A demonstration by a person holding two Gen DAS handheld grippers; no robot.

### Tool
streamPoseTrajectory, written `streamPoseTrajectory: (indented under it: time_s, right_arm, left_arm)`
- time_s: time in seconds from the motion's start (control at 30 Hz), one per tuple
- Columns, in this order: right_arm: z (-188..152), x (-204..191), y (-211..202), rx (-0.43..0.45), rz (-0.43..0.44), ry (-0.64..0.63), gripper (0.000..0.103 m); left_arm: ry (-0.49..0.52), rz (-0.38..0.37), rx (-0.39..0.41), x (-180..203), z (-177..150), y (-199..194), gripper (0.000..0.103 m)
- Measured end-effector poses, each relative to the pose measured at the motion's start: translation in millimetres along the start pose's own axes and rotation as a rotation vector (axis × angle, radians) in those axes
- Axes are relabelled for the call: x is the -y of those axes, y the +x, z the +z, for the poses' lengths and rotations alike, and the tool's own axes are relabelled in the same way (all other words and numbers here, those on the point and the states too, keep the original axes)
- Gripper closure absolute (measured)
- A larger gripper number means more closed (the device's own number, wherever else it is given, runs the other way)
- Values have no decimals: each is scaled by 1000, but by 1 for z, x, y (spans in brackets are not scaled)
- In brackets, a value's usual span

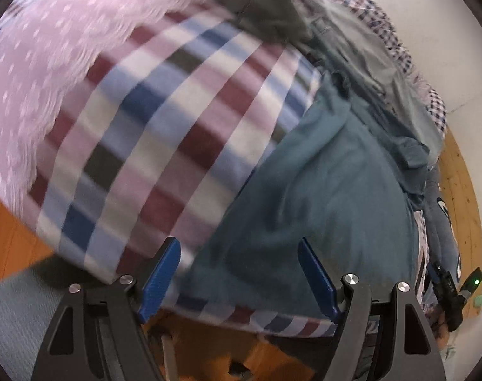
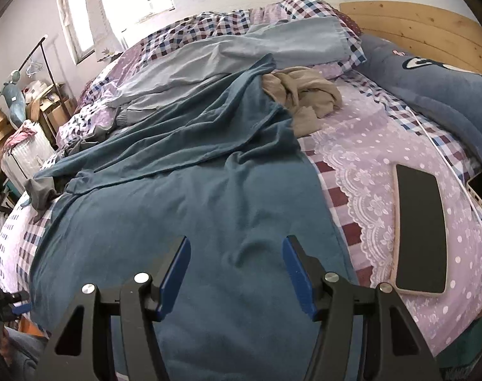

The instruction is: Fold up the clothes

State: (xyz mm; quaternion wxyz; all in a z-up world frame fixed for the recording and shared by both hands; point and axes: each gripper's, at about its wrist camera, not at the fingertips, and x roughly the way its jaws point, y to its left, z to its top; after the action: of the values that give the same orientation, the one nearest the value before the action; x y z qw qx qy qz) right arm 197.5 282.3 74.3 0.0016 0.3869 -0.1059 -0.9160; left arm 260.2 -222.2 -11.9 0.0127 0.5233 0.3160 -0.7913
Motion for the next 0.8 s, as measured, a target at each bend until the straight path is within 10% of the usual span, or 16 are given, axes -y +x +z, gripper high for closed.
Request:
streamPoseTrajectory:
  time_s: [0.47, 0.8]
  right_arm:
    - [-10, 42, -20, 10, -2, 133, 39]
    - [-18, 52, -20, -4, -14, 170, 39]
  left_arm:
    - [-112, 39, -30, -21, -17, 7, 25]
    - [-136, -75, -42, -23, -22, 2, 76]
